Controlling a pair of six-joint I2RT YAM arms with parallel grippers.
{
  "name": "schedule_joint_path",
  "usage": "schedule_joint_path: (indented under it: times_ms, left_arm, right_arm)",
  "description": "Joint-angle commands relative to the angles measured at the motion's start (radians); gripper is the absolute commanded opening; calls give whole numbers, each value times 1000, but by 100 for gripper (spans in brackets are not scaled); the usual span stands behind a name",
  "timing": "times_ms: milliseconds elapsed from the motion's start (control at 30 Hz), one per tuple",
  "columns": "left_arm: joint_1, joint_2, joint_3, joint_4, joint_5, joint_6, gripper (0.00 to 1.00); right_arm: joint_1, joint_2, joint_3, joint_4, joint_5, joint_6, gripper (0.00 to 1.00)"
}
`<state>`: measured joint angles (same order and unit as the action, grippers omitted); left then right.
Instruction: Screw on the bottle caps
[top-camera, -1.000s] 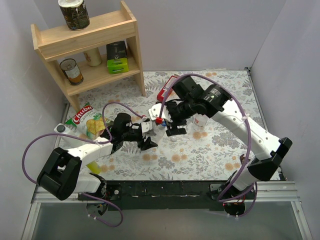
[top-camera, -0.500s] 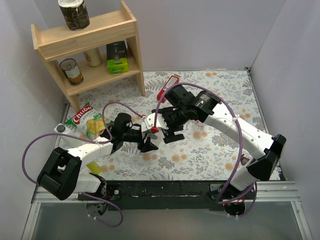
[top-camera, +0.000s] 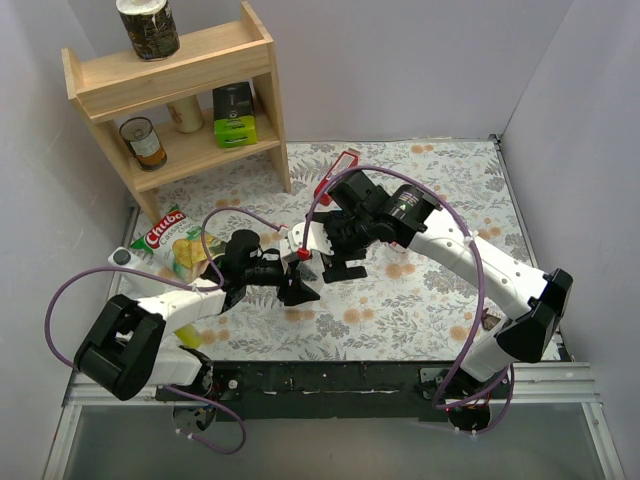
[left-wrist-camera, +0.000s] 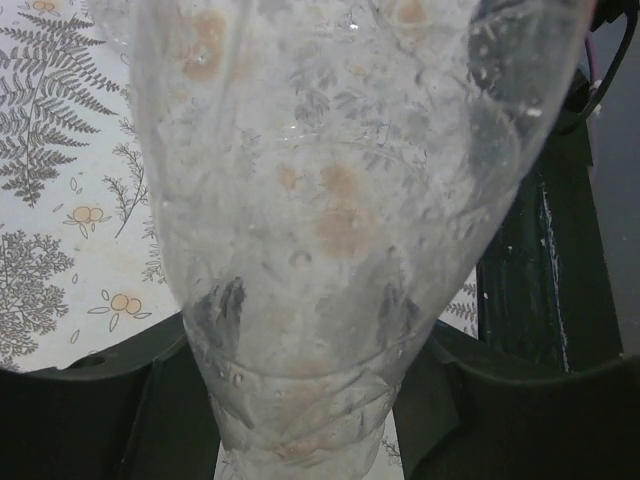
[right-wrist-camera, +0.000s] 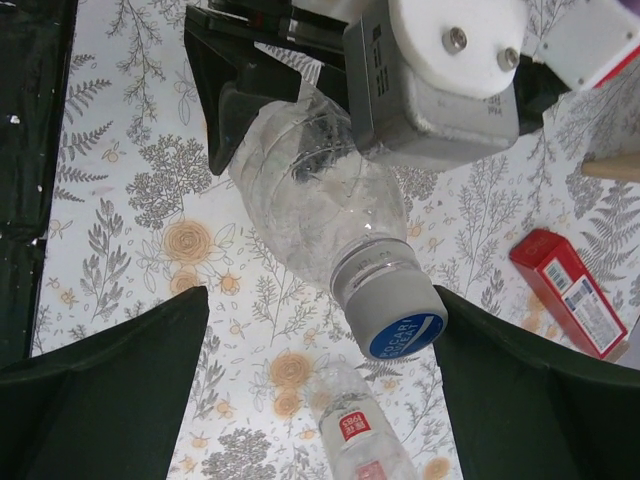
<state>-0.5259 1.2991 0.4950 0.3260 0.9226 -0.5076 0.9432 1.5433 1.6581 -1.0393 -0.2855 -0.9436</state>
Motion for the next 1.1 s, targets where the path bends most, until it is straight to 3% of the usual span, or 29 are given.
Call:
schedule_joint_path:
  times_ms: [0,300,500,833,1067]
  left_arm:
    - [17,-24,-19,134,-10,-121,0]
    - [21,-32,-44,189,-24,-157,0]
    - [20,-52,-42,159,-7,-99,0]
    - [21,-67,-58,177,-67,-106,0]
    - [17,-96,-52,79,-10,50,0]
  right_arm:
    - [5,-23,-23,-88,42,100,96]
    - [5,-49,-63,-114,63,167,96]
    - [-20,-29,-51,-103,85,232,96]
    - [-139,17,94,-160,-159,384,96]
    - [-250,49,253,-81,-263,433,98]
